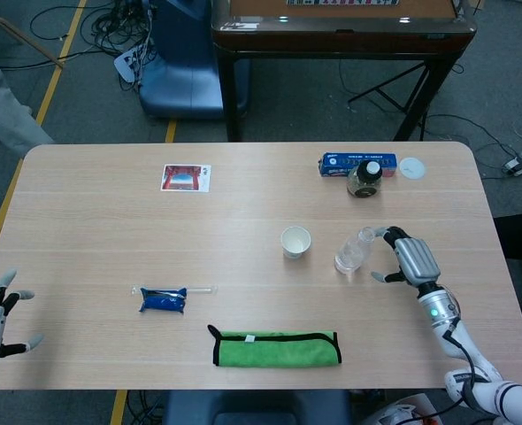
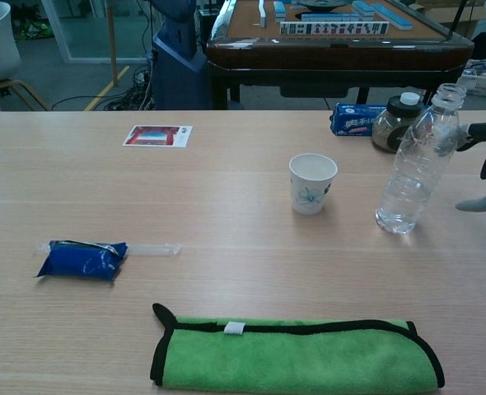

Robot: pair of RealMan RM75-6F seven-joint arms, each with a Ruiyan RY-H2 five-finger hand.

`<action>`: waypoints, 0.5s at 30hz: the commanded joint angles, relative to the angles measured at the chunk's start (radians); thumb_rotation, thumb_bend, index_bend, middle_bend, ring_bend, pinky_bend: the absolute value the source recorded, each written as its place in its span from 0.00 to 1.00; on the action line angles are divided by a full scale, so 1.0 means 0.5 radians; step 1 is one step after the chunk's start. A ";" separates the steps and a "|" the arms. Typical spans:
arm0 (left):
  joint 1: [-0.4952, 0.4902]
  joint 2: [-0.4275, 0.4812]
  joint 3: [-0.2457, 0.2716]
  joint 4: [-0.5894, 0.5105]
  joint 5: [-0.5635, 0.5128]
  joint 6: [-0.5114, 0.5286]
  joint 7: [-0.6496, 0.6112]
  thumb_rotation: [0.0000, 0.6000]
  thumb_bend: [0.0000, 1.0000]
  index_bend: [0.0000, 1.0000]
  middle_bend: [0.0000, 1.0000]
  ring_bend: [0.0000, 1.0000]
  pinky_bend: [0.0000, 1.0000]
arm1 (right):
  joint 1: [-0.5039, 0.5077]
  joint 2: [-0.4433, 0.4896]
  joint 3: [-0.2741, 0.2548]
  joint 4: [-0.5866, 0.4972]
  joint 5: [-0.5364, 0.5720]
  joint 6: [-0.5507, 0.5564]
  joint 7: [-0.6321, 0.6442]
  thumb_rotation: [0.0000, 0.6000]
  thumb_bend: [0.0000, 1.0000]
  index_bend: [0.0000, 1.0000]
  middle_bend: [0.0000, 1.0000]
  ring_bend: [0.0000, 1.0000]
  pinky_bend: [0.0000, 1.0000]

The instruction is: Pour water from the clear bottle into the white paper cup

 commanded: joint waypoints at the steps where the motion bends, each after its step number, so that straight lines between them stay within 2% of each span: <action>1: -0.001 -0.004 0.004 0.000 0.005 -0.001 0.011 1.00 0.10 0.31 0.00 0.06 0.44 | -0.079 0.182 -0.022 -0.205 0.047 0.065 -0.286 1.00 0.01 0.27 0.25 0.17 0.42; 9: -0.005 -0.019 0.010 -0.003 0.019 0.005 0.046 1.00 0.10 0.31 0.00 0.06 0.44 | -0.211 0.498 -0.093 -0.524 0.091 0.159 -0.689 1.00 0.01 0.27 0.25 0.17 0.41; 15: -0.007 -0.026 0.013 -0.003 0.022 0.005 0.068 1.00 0.10 0.31 0.00 0.06 0.44 | -0.332 0.619 -0.134 -0.662 0.063 0.328 -0.865 1.00 0.01 0.27 0.26 0.17 0.41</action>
